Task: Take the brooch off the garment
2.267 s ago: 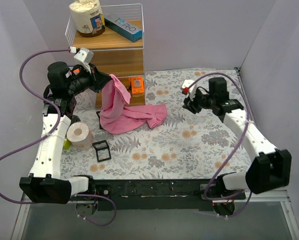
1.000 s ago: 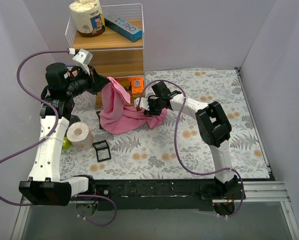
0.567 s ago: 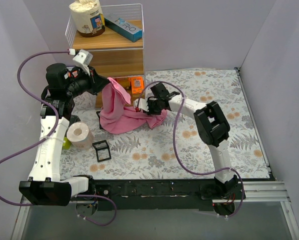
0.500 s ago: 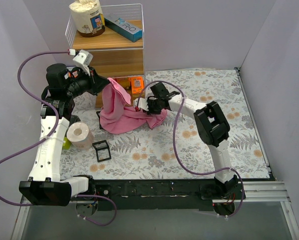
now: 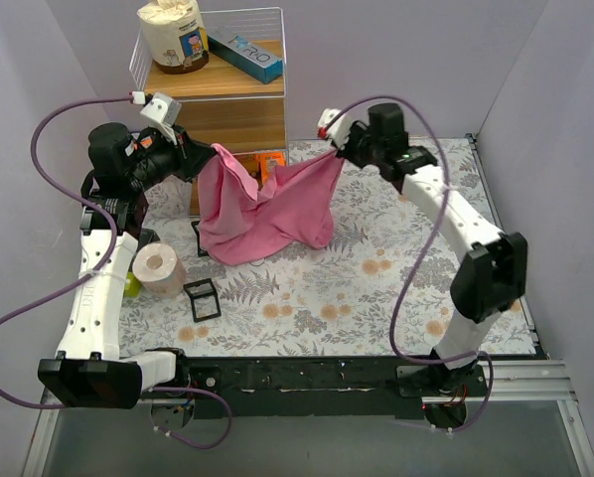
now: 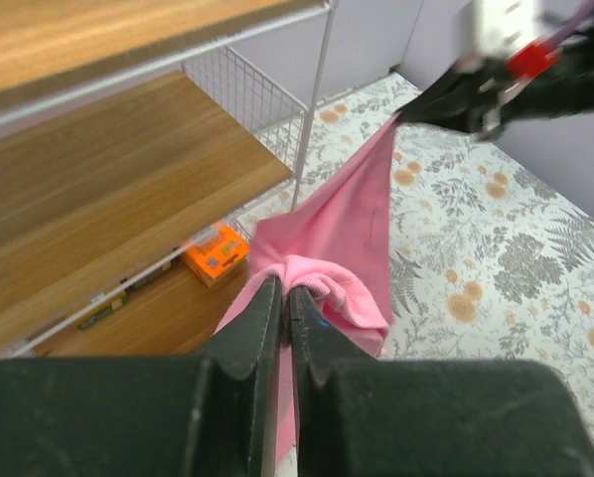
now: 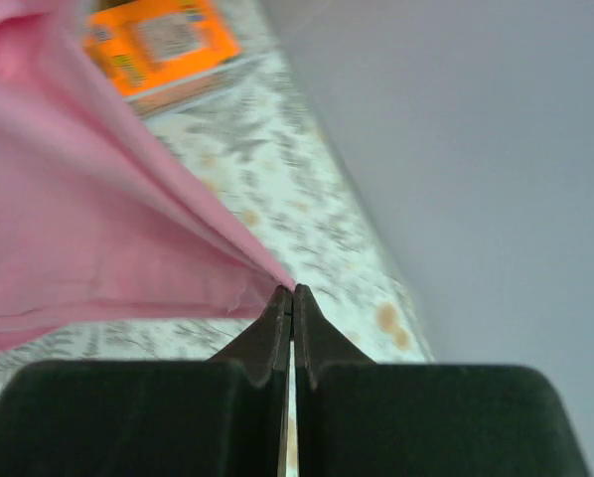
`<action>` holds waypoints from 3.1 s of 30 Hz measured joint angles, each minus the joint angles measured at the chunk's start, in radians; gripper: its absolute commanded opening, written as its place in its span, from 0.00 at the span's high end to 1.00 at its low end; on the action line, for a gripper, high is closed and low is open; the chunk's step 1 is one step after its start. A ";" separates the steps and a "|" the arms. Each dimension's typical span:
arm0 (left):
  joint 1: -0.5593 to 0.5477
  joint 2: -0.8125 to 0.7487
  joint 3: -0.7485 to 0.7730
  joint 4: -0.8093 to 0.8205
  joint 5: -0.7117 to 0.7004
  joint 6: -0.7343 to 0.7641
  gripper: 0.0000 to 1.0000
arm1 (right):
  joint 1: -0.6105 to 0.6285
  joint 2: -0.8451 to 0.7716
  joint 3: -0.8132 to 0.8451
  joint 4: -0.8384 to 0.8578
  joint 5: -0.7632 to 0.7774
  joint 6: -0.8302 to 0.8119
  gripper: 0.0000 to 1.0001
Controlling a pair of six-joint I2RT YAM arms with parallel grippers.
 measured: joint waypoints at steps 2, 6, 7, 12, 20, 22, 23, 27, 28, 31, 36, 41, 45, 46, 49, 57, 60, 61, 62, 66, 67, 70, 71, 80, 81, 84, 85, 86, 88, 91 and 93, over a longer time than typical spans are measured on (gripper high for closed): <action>0.000 0.004 0.009 0.025 -0.010 -0.006 1.00 | -0.044 -0.100 0.003 0.006 0.049 0.026 0.99; 0.000 0.011 0.056 0.084 -0.019 -0.014 1.00 | -0.078 -0.277 0.003 0.019 0.153 0.039 0.99; 0.000 0.014 0.076 0.096 -0.023 -0.017 1.00 | -0.086 -0.312 0.009 0.021 0.171 0.042 0.99; 0.000 0.071 0.249 0.101 -0.047 -0.024 1.00 | -0.205 -0.404 0.067 0.048 0.169 0.086 0.99; 0.000 0.242 0.641 0.013 0.044 0.011 1.00 | -0.375 -0.449 0.147 0.074 0.161 0.118 0.99; 0.000 0.242 0.671 0.000 0.090 0.006 1.00 | -0.371 -0.484 0.159 0.072 0.157 0.110 0.99; 0.000 0.242 0.685 -0.001 0.105 0.002 1.00 | -0.369 -0.504 0.163 0.070 0.158 0.108 0.99; 0.000 0.228 0.712 0.025 0.132 -0.032 1.00 | -0.369 -0.557 0.268 0.028 0.192 0.102 0.99; 0.000 0.218 0.712 0.030 0.137 -0.041 1.00 | -0.369 -0.563 0.312 0.019 0.203 0.102 0.99; 0.000 0.177 0.712 0.047 0.140 -0.065 1.00 | -0.369 -0.618 0.365 0.011 0.225 0.097 0.99; 0.000 0.064 0.717 0.090 0.140 -0.108 1.00 | -0.369 -0.737 0.385 -0.043 0.238 0.093 0.99; 0.000 0.019 0.830 0.160 0.146 -0.161 1.00 | -0.375 -0.842 0.388 -0.100 0.226 0.112 0.99; 0.002 0.006 0.885 0.247 0.149 -0.228 1.00 | -0.388 -0.877 0.412 -0.133 0.226 0.114 0.99; 0.005 0.005 0.889 0.269 0.150 -0.244 1.00 | -0.388 -0.882 0.414 -0.138 0.228 0.113 0.99; 0.012 0.012 0.876 0.309 0.154 -0.276 1.00 | -0.388 -0.893 0.403 -0.146 0.240 0.106 0.99; 0.013 0.083 0.611 0.406 0.172 -0.326 1.00 | -0.389 -1.004 -0.002 -0.032 0.333 0.050 0.99; -0.004 0.158 0.496 0.443 0.185 -0.332 1.00 | -0.389 -1.016 -0.204 0.045 0.373 0.021 0.99; -0.020 0.193 0.454 0.445 0.182 -0.320 1.00 | -0.389 -1.012 -0.270 0.068 0.393 0.008 0.99; -0.040 0.227 0.419 0.445 0.179 -0.301 1.00 | -0.389 -1.007 -0.331 0.097 0.411 -0.003 0.99; -0.176 0.370 0.275 0.397 0.142 -0.127 1.00 | -0.411 -0.987 -0.631 0.264 0.451 -0.043 0.99; -0.206 0.398 0.250 0.386 0.132 -0.086 1.00 | -0.427 -0.972 -0.704 0.295 0.454 -0.045 0.99; -0.291 0.500 0.195 0.339 0.103 0.026 1.00 | -0.524 -0.875 -0.829 0.349 0.446 -0.016 0.99; -0.307 0.530 0.195 0.327 0.096 0.047 1.00 | -0.565 -0.834 -0.840 0.359 0.445 -0.005 0.99; -0.349 0.835 0.414 0.306 0.031 0.179 1.00 | -0.787 -0.435 -0.791 0.495 0.370 0.071 0.99; -0.352 0.875 0.462 0.305 0.030 0.180 1.00 | -0.787 -0.397 -0.769 0.500 0.356 0.073 0.99; -0.359 0.969 0.568 0.309 0.020 0.185 1.00 | -0.787 -0.309 -0.711 0.508 0.325 0.080 0.99; -0.361 1.005 0.607 0.312 0.010 0.185 1.00 | -0.786 -0.283 -0.688 0.509 0.318 0.082 0.99; -0.364 1.032 0.635 0.313 0.006 0.182 1.00 | -0.786 -0.256 -0.663 0.509 0.312 0.084 0.99; -0.371 1.102 0.708 0.315 -0.015 0.179 1.00 | -0.786 -0.213 -0.618 0.508 0.305 0.085 0.99; -0.383 1.164 0.745 0.321 -0.042 0.177 1.00 | -0.786 -0.164 -0.559 0.507 0.302 0.085 0.99; -0.392 1.183 0.745 0.323 -0.053 0.178 1.00 | -0.786 -0.149 -0.541 0.505 0.301 0.086 0.99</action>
